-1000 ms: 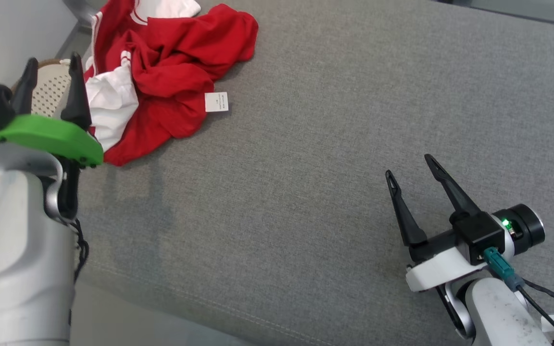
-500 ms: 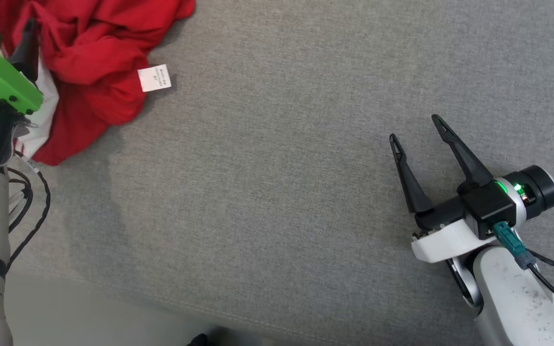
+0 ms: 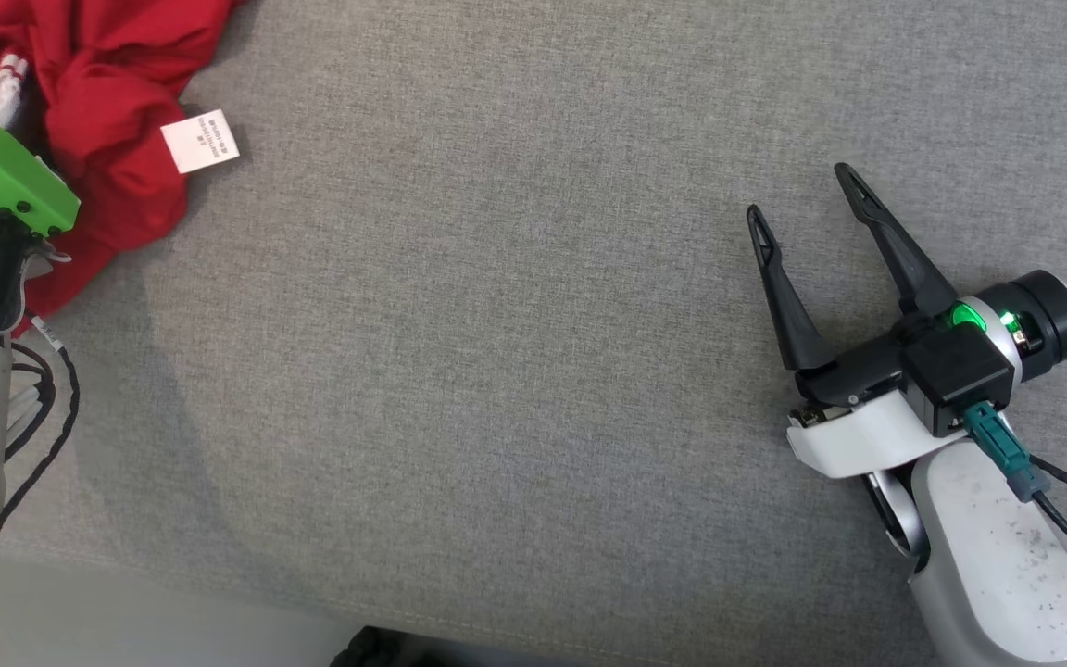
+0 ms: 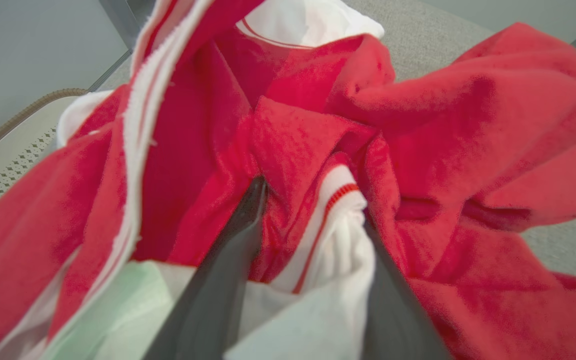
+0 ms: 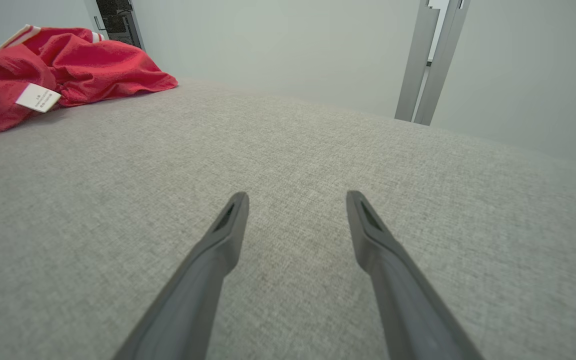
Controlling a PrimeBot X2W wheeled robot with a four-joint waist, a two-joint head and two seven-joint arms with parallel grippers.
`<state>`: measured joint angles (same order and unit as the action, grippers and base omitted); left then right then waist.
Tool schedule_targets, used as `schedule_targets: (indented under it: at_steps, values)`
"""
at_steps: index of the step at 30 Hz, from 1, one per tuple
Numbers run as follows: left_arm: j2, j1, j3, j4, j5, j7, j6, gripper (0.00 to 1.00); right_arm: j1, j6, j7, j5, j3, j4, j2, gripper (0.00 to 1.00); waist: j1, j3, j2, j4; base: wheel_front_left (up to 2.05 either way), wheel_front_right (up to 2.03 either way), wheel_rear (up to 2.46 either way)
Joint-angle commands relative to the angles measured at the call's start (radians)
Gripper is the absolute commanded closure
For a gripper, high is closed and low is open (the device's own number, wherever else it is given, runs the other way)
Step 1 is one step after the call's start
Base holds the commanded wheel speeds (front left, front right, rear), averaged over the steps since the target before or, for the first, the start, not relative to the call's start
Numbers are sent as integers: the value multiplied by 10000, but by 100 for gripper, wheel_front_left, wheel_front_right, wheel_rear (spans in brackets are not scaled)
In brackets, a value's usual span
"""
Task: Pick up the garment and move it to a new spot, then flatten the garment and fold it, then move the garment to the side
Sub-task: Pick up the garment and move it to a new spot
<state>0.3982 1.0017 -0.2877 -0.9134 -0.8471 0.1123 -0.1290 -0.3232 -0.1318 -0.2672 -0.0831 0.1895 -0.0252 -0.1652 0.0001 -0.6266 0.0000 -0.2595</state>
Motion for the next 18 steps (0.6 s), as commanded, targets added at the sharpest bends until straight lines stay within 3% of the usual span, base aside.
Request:
schedule_targets:
  at_steps: [1, 11, 18]
  values:
    - [186, 217, -100, -6, 60, -364, -18, 100, 92, 20, 48, -61, -160, -376, -108, 0, -1, 98, 0, -5, 0, 0, 0]
    - [1340, 490, -880, 1227, -11, -2385, -18, 100, 207, 19, 25, 237, 213, -519, 597, 0, -1, 1624, 0, 516, 0, 0, 0]
    - [1850, 619, -1227, 2987, -321, -2461, -17, 100, 711, 17, 24, 527, 331, -707, 1028, 0, -1, 3051, 0, 1329, 0, 0, 0]
